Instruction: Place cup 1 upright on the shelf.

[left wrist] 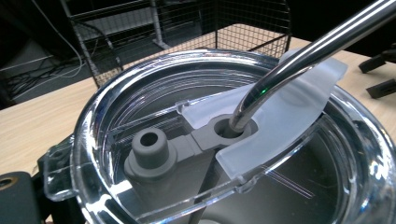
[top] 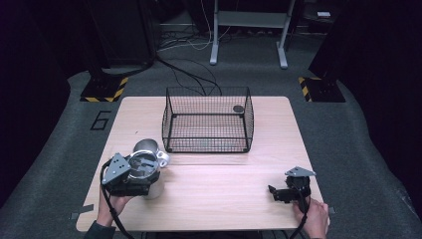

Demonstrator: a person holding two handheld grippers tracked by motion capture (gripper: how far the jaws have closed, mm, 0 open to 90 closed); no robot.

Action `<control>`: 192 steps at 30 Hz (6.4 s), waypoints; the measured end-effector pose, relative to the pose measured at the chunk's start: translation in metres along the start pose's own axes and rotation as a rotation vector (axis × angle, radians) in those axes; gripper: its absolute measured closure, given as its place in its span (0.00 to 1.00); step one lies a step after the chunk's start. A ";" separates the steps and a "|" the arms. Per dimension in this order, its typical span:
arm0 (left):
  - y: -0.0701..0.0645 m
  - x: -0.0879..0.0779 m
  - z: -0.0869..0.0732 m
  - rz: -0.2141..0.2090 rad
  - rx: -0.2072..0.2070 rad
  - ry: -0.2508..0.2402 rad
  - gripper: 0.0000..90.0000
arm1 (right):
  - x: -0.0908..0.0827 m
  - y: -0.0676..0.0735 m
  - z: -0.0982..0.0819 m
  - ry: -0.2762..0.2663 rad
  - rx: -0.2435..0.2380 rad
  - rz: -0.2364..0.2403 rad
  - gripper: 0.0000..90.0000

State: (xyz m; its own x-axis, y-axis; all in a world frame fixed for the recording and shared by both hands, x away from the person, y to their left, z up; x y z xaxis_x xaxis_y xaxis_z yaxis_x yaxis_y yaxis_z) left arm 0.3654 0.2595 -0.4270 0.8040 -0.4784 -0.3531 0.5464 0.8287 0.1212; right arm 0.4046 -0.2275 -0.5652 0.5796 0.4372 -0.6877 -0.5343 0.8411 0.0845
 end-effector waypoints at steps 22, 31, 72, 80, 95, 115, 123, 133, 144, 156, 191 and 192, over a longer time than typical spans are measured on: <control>-0.018 0.022 0.023 -0.076 0.031 -0.011 0.05 | -0.002 -0.001 -0.002 0.010 -0.004 0.008 0.00; -0.027 0.038 0.035 -0.115 0.061 -0.007 0.05 | -0.003 -0.001 -0.002 0.010 0.000 0.005 0.00; -0.054 0.090 0.072 -0.244 0.050 -0.021 0.05 | -0.003 -0.001 -0.002 0.003 0.008 0.010 0.00; -0.059 0.096 0.083 -0.270 0.055 -0.027 0.05 | -0.003 -0.001 -0.002 0.003 0.007 0.010 0.00; -0.065 0.109 0.100 -0.293 0.063 -0.036 0.05 | -0.003 -0.001 -0.002 0.002 0.008 0.010 0.00; -0.071 0.117 0.125 -0.331 0.069 -0.064 0.05 | -0.003 -0.001 -0.002 0.003 0.007 0.010 0.00; -0.067 0.123 0.135 -0.331 0.064 -0.071 0.05 | -0.003 -0.001 -0.002 0.003 0.007 0.010 0.00; -0.065 0.130 0.149 -0.326 0.059 -0.081 0.05 | -0.003 -0.001 -0.002 0.003 0.007 0.010 0.00; -0.056 0.143 0.160 -0.314 0.038 -0.083 0.05 | -0.003 -0.001 -0.002 0.003 0.007 0.010 0.00; -0.050 0.157 0.171 -0.291 0.023 -0.086 0.05 | -0.003 -0.001 -0.002 0.003 0.007 0.010 0.00; -0.037 0.219 0.186 -0.195 -0.005 -0.049 0.05 | -0.003 -0.001 -0.002 0.009 0.007 0.016 0.00; -0.037 0.220 0.186 -0.193 -0.007 -0.047 0.05 | -0.003 -0.001 -0.002 0.009 0.007 0.016 0.00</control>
State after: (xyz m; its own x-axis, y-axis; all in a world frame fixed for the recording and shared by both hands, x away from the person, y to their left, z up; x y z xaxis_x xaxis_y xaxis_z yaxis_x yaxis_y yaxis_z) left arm 0.5659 0.0694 -0.3371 0.6946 -0.6416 -0.3254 0.6900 0.7222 0.0490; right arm 0.4020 -0.2308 -0.5646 0.5652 0.4482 -0.6926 -0.5392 0.8361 0.1010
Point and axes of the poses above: each handheld gripper's, and its own axes: x roughly forward along the jaws, z roughly out of its top, y roughly to its left, the point moved 5 cm from there along x, roughly forward along the jaws, and after that the axes turned 7 degrees about z, right-handed, at the moved point
